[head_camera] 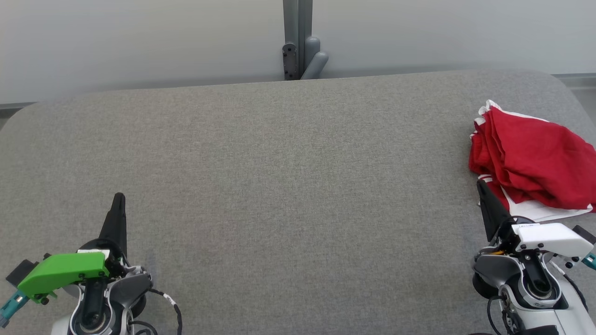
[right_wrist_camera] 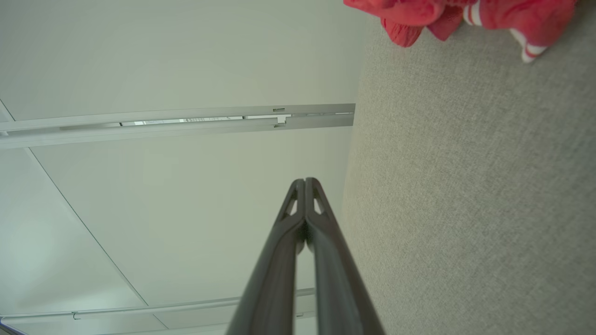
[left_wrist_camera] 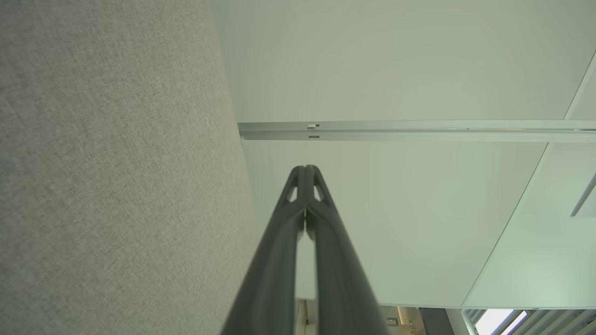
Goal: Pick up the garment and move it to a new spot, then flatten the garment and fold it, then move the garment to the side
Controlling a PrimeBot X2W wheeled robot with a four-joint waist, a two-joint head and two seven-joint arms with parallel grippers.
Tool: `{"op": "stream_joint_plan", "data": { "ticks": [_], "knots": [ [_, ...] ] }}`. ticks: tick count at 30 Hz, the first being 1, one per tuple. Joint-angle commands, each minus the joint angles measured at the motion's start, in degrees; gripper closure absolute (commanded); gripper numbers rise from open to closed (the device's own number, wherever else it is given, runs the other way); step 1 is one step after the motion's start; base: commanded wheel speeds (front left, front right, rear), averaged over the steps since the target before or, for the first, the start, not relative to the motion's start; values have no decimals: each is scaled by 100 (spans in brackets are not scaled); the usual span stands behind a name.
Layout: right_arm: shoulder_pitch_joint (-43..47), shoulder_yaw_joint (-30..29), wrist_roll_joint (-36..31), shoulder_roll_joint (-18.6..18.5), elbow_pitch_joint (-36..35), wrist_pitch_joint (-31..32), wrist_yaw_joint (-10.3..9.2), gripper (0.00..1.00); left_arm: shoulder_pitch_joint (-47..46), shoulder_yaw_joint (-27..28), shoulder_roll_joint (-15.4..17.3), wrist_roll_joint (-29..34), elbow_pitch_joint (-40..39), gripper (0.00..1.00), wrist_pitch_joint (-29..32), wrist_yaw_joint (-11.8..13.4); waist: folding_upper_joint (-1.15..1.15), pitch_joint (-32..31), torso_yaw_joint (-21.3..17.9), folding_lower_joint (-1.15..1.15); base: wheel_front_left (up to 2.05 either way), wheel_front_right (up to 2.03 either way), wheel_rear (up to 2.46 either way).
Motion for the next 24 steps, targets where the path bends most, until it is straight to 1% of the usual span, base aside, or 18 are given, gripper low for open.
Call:
{"op": "stream_joint_plan", "data": {
  "ticks": [1,24],
  "knots": [
    [27,14,33,-40,-19,-15,2,100,-66,1,37,-9,-4,100,11,-21,0,0,0,0,0,0,0],
    [37,84,102,-79,-26,-70,2,100,-66,1,37,-8,-4,100,11,-21,0,0,0,0,0,0,0]
  ]
}}
